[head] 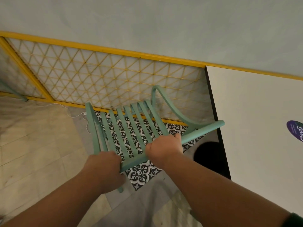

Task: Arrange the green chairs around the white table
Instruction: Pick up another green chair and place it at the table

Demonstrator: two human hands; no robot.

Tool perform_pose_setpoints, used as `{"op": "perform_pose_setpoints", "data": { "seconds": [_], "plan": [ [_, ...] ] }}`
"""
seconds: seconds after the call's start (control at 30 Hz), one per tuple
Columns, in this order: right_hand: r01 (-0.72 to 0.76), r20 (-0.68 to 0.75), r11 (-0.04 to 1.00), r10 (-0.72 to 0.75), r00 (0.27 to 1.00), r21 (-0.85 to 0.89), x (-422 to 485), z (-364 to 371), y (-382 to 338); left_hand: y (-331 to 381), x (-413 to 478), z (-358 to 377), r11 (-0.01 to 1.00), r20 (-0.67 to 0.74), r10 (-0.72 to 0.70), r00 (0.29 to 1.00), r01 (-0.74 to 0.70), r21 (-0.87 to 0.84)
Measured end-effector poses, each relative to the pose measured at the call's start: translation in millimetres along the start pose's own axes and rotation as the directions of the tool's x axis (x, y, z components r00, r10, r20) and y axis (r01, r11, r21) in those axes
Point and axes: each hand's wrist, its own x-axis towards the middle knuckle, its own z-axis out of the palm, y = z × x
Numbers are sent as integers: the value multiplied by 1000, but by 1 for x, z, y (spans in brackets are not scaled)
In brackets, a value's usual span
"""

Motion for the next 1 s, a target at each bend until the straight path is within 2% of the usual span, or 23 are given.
{"op": "perform_pose_setpoints", "data": {
  "seconds": [0.07, 0.13, 0.23, 0.33, 0.4, 0.5, 0.6, 0.67, 0.87, 1.0],
  "plan": [
    [14, -9, 1000, -14, 1000, 9, 1, -1, 1, 19, 9, 2, 997, -71, 28, 997, -33, -70],
    [21, -32, 999, -20, 999, 39, 3, -1, 4, 31, 17, 7, 987, -72, 9, 997, -20, -157],
    [27, -108, 941, 10, 994, 338, 7, 9, 16, 30, 25, 16, 990, -99, 13, 995, -27, -137],
    [196, -293, 809, -31, 956, 554, 1, 30, 36, 25, 28, 18, 980, -98, 45, 994, -63, -191],
    [270, -302, 770, -106, 948, 578, 0, 31, 49, 23, 28, 19, 974, -103, 72, 992, -92, -208],
    [166, -159, 837, -96, 983, 522, 10, 14, 78, 22, 29, 19, 984, -130, 63, 989, -83, -157],
    [23, -39, 944, -11, 999, 330, 20, 1, 116, 22, 30, 18, 991, -122, 51, 991, -66, -118],
    [-46, 45, 980, 38, 998, 196, 24, 9, 130, 23, 29, 17, 990, -121, 48, 991, -63, -127],
    [-107, 30, 986, 104, 994, 130, 24, 14, 119, 20, 29, 12, 992, -108, 50, 993, -62, -113],
    [-101, 44, 989, 97, 994, 105, 20, 18, 115, 17, 27, 19, 992, -142, 65, 988, -80, -97]
  ]
}}
